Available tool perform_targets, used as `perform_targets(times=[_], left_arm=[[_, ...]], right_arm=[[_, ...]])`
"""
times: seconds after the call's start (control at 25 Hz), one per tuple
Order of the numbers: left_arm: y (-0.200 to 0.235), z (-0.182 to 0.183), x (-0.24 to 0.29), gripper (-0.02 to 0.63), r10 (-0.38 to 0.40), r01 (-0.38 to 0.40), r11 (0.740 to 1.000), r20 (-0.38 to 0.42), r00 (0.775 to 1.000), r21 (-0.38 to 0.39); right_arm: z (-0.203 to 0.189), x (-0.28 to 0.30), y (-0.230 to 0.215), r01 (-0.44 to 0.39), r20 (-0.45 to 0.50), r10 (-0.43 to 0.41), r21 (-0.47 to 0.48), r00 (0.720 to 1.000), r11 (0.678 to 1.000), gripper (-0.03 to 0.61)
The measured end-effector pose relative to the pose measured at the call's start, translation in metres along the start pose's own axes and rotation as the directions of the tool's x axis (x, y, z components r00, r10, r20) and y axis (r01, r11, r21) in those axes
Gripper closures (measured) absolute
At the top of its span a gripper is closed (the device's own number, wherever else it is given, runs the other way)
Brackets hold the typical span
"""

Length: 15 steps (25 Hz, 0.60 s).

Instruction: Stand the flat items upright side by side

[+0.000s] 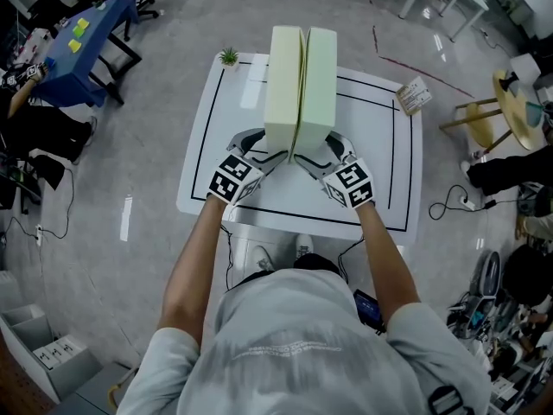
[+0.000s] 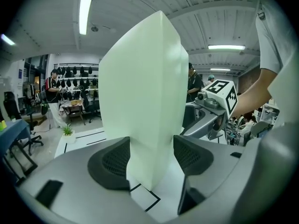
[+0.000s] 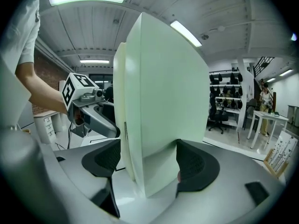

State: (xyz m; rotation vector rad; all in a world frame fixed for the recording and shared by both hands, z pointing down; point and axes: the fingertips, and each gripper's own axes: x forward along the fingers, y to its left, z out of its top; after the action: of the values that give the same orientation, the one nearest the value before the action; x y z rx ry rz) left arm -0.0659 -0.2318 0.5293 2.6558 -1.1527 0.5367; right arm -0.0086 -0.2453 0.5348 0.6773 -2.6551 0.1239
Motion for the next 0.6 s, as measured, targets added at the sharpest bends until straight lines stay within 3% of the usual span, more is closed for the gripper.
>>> perform_targets(times=[0.2,0.44,0.52,0.6], left_arm=[[0.006,0.002,-0.018,0.312,0.023,-0.020,0.999,0.044,0.999,-0.048],[0.016,0.009,-0.068,0.319,0.082,-0.071,0.993,0.110,0.991,-0.096],[0.020,0.015,-0.088,0.341,0.121,-0.105,0.987,0.143,0.982,-0.118],[0.022,0.025,-0.108,0.389,0.153,-0.138,0.985,0.167,0.974,-0.099]], right_arm=[[0.020,-0.028,-0.010,0.037,0.090,-0.042,0.060,0.995,0.998,0.207],[0.045,-0.078,-0.018,0.118,0.129,-0.140,0.160,0.982,0.980,0.207],[0.054,-0.096,-0.018,0.171,0.140,-0.196,0.172,0.970,0.970,0.213],[0.065,-0.113,-0.017,0.253,0.142,-0.274,0.150,0.951,0.956,0.265]])
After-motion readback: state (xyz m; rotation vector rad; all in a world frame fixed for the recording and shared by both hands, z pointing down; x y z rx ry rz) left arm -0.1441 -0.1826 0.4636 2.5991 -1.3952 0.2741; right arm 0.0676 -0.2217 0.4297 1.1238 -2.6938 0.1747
